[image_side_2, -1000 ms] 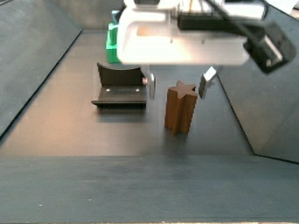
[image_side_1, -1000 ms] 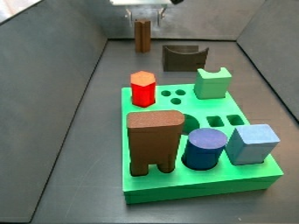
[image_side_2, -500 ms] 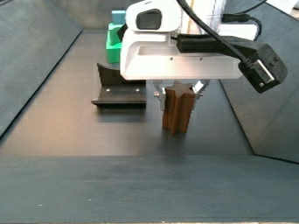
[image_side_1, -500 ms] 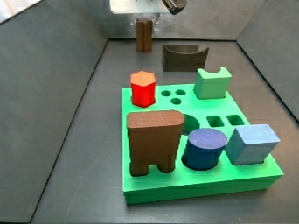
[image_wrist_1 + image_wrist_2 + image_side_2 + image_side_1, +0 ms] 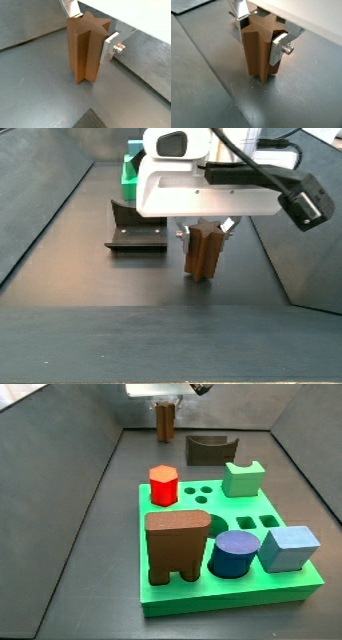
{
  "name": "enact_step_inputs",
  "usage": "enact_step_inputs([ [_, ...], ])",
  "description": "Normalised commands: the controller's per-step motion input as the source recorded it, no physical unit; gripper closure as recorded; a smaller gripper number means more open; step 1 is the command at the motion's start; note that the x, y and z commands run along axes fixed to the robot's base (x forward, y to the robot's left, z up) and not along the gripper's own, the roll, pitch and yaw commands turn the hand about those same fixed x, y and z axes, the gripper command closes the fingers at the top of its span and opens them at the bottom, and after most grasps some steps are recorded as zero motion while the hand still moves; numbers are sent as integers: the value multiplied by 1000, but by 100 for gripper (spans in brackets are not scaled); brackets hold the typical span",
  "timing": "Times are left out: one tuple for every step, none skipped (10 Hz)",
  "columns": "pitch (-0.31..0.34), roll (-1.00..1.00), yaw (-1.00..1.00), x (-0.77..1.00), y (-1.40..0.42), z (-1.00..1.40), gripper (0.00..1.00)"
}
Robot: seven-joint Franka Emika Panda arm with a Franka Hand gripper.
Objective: Pick up the star object. Move up. Move to above the board. Insert the star object.
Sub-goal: Pick up the star object, then move up.
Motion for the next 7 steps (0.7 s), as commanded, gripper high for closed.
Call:
enact_step_inputs([
  [0,0,0,0,0,0,100],
  [0,0,0,0,0,0,100],
  [0,0,0,0,0,0,100],
  [0,0,0,0,0,0,100],
  [0,0,0,0,0,833,100],
  [-2,9,13,3,49,839,100],
  [27,15,2,-17,39,730,100],
])
